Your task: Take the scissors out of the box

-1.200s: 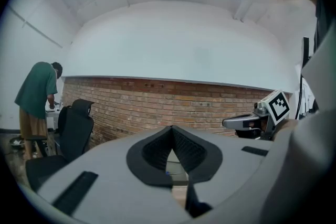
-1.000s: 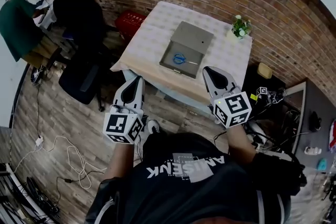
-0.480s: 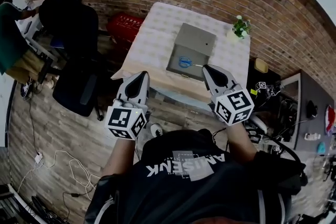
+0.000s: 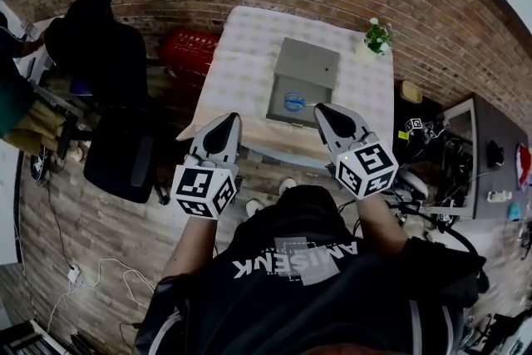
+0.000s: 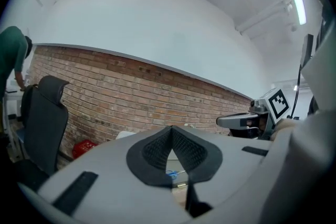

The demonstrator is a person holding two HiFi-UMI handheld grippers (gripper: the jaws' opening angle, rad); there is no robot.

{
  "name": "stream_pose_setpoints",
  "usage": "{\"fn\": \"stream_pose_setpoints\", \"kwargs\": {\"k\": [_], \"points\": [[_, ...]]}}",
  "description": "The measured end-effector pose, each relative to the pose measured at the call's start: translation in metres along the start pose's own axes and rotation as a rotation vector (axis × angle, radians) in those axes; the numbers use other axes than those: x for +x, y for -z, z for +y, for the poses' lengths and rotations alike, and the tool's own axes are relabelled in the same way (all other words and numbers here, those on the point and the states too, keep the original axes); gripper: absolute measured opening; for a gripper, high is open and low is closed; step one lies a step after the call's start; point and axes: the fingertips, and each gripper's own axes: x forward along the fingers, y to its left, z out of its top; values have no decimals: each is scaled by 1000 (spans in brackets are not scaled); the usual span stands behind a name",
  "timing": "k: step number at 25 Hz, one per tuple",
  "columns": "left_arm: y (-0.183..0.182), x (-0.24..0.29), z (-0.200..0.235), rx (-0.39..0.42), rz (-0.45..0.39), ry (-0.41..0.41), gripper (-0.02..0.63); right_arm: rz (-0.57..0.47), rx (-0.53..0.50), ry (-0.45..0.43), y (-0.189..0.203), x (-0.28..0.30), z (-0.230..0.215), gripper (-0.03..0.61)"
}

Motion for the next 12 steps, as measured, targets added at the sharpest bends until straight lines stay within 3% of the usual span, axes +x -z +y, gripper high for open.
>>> {"fn": "stream_pose_setpoints", "kwargs": {"k": [6, 12], "points": [[-11, 56, 8, 39, 26, 50, 11, 26, 89, 95, 13, 24, -46, 41], [-18, 116, 3, 128, 76, 108, 12, 33, 165, 138, 29, 43, -92, 41]]}}
